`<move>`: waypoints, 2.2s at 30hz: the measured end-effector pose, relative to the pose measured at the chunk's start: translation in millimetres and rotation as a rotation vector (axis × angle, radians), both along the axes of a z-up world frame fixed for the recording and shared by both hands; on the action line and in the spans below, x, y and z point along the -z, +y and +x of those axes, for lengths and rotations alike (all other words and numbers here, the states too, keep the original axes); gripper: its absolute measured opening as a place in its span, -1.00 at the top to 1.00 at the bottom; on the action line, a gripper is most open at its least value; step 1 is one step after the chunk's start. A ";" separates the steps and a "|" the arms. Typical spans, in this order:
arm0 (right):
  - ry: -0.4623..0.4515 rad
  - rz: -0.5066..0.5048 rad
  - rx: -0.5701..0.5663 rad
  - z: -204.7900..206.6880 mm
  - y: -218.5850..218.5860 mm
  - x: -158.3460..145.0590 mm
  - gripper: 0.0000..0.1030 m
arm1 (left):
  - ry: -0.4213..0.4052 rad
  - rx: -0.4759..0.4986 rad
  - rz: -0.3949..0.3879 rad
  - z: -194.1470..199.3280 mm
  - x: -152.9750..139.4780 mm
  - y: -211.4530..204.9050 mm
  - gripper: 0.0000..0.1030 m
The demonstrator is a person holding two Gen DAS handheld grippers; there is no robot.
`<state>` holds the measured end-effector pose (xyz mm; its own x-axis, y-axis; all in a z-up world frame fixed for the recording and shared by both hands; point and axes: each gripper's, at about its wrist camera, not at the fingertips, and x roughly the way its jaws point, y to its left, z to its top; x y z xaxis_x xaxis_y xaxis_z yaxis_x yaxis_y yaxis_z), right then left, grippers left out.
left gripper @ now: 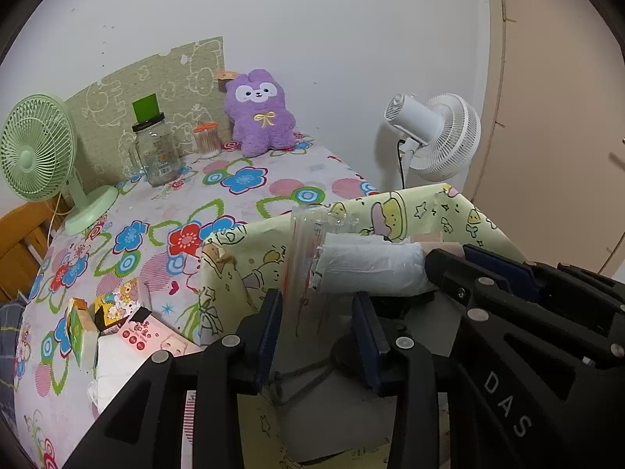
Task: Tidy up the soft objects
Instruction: 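Lower the cloth and the bag into the patterned box and open both tools, then withdraw both tools from the box back over the bed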
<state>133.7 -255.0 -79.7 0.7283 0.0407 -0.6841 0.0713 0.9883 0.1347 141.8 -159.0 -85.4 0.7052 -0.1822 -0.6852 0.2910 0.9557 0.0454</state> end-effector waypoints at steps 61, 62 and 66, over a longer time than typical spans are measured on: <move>-0.206 -0.037 -0.094 -88.8 70.5 -72.0 -0.84 | -0.157 -0.024 -0.058 -87.0 -66.7 68.1 -0.96; -0.207 -0.037 -0.095 -88.9 72.7 -72.4 -0.84 | -0.160 -0.028 -0.058 -87.7 -67.3 71.5 -0.96; -0.213 -0.037 -0.102 -91.5 84.9 -74.6 -0.84 | -0.169 -0.045 -0.058 -91.1 -68.5 81.6 -0.96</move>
<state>42.3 -170.1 -5.1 0.8495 0.0993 -0.5182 -0.0556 0.9935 0.0992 50.7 -77.3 -16.9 0.8180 -0.1834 -0.5452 0.2405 0.9700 0.0345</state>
